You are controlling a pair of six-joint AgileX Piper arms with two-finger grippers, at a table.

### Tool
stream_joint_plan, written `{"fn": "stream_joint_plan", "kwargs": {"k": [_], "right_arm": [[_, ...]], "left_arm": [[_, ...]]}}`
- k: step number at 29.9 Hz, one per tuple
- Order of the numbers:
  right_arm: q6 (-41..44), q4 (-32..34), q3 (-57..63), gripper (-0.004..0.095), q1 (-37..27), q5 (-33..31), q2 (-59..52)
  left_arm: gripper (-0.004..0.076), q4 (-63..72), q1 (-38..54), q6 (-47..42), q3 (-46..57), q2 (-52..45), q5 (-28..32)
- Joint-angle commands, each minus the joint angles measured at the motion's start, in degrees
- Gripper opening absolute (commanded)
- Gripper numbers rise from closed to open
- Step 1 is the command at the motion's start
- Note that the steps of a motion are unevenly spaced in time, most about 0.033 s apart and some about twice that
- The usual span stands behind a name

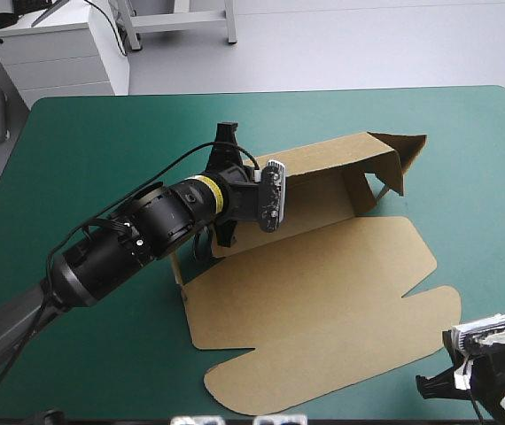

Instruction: Fold the box

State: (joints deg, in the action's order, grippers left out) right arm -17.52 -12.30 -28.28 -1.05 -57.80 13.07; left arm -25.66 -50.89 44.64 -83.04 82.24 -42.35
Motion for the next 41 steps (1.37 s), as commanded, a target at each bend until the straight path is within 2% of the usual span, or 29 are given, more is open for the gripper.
{"fn": "stream_joint_plan", "kwargs": {"k": [1, 6, 12, 16, 27, 34, 41], "right_arm": [[-0.4, -0.4, -1.9, -0.0014, 0.3, 3.6, 0.8], [-0.4, -0.4, -1.9, -0.0014, 0.3, 3.6, 0.8], [-0.4, -0.4, -1.9, -0.0014, 0.3, 3.6, 0.8], [-0.4, -0.4, -1.9, -0.0014, 0.3, 3.6, 0.8], [-0.4, -0.4, -1.9, -0.0014, 0.3, 3.6, 0.8], [-0.4, -0.4, -1.9, -0.0014, 0.3, 3.6, 0.8], [-0.4, -0.4, -1.9, -0.0014, 0.3, 3.6, 0.8]], "left_arm": [[-0.0008, 1.9, -0.3, 4.5, -1.6, -4.0, 1.5], [-0.0008, 12.0, -0.2, 13.4, -1.6, -8.6, 0.7], [-0.0008, 11.2, -0.2, 14.7, -1.2, -11.3, -1.5], [-0.0008, 11.9, -0.1, 15.0, 1.3, -11.4, 0.5], [-0.0008, 9.0, 3.2, 15.0, 17.3, -11.6, 13.1], [-0.0008, 8.8, 9.9, 13.4, 25.4, -13.5, 30.6], [-0.0008, 7.1, 10.8, 13.2, 27.9, -13.4, 34.9]]}}
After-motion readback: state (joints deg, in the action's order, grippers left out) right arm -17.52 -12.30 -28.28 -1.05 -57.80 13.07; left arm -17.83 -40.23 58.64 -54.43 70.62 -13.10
